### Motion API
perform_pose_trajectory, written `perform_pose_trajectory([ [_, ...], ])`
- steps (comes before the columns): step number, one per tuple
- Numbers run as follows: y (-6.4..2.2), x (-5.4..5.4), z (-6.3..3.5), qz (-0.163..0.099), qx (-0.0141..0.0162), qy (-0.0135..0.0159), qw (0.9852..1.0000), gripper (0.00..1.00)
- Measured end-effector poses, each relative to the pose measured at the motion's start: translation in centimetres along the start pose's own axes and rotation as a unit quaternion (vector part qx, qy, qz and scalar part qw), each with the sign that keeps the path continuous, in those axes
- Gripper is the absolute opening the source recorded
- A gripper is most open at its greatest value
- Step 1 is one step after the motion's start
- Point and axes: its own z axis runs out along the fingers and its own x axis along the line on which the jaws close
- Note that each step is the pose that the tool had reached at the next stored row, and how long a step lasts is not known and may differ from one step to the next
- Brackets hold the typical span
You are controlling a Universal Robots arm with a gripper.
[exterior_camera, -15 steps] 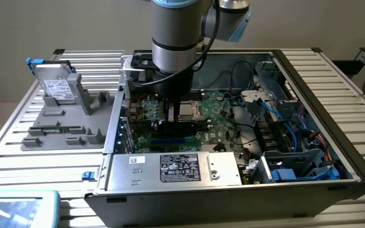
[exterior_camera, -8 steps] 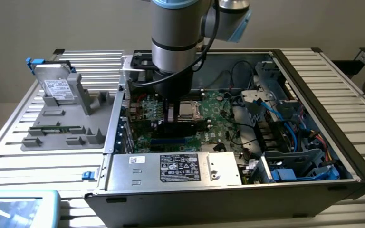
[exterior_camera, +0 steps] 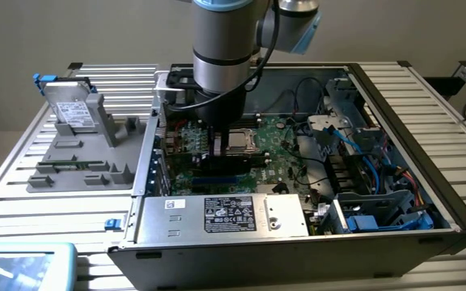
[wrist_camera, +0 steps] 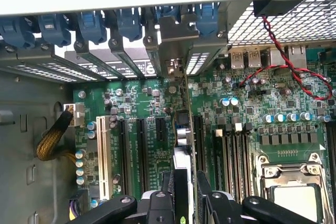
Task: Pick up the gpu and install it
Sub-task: 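Insert the gpu into the slot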
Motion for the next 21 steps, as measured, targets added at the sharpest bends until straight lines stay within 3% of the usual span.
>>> perform_pose_trajectory([
  [8, 0.15, 0.01, 0.1, 0.0, 0.0002, 0.0022, 1.0, 0.28],
  [21, 0.14, 0.03, 0.15, 0.0, 0.0009, 0.0026, 1.0, 0.28],
])
